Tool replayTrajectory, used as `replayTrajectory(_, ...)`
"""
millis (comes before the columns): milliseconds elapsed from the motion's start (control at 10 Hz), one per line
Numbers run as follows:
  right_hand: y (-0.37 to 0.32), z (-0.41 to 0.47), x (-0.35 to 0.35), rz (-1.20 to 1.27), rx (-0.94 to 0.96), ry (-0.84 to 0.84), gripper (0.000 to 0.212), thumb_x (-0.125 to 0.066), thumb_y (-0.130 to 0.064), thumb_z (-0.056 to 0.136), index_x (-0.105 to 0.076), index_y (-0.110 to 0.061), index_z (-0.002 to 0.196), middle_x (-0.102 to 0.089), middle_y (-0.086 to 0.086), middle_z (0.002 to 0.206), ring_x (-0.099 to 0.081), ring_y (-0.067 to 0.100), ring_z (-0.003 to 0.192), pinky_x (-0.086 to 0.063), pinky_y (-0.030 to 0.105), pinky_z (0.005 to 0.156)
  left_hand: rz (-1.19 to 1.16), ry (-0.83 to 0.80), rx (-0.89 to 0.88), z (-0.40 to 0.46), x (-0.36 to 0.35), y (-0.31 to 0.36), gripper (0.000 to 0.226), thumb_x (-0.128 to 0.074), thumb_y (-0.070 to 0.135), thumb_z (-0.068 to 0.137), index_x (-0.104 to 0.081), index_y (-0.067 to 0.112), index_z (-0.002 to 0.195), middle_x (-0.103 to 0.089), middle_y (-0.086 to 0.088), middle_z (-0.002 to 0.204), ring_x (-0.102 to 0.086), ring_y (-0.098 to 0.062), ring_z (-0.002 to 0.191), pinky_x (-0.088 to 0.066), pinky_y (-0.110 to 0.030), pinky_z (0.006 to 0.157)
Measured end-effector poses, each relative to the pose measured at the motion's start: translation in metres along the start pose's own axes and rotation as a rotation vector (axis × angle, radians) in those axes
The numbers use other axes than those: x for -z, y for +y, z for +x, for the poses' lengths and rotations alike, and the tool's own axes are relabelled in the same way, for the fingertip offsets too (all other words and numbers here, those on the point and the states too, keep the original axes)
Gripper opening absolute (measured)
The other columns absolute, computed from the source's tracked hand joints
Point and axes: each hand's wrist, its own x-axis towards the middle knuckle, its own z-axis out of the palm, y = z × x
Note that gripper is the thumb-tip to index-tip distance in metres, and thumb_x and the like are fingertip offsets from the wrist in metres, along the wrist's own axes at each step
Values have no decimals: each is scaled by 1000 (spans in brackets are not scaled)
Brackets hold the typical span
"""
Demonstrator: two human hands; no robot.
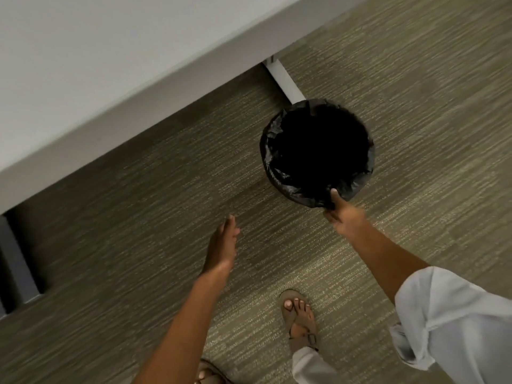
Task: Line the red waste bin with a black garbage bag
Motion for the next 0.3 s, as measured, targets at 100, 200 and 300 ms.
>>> replayTrajectory(100, 4, -21, -3, -260, -122, -73, 112, -70, -71, 63, -32, -15, 151, -43, 21, 149, -58, 34, 120, -53, 50, 100, 27, -5, 24, -9, 4, 2, 58, -29, 55, 101, -48, 16, 140, -58, -5, 138, -53, -23, 119, -41, -52, 109)
replayTrajectory(200, 16, -49, -9, -426, -138, -25, 120, -65, -81, 58, -26, -22, 155, -37, 20, 155, -50, 37, 131, -49, 55, 102, 82, -9, 31, -23, 9, 10, 58, -31, 56, 100, -51, 17, 138, -60, -5, 137, -55, -25, 122, -41, -51, 109)
replayTrajectory(300, 32, -80, -23, -622, -96, 17, 102, -72, -67, 71, -37, -11, 148, -55, 16, 133, -58, 31, 117, -52, 48, 98, 159, -63, 6, -40, 14, 19, 63, -31, 64, 96, -51, 23, 139, -61, -2, 136, -55, -24, 122, -40, -51, 110)
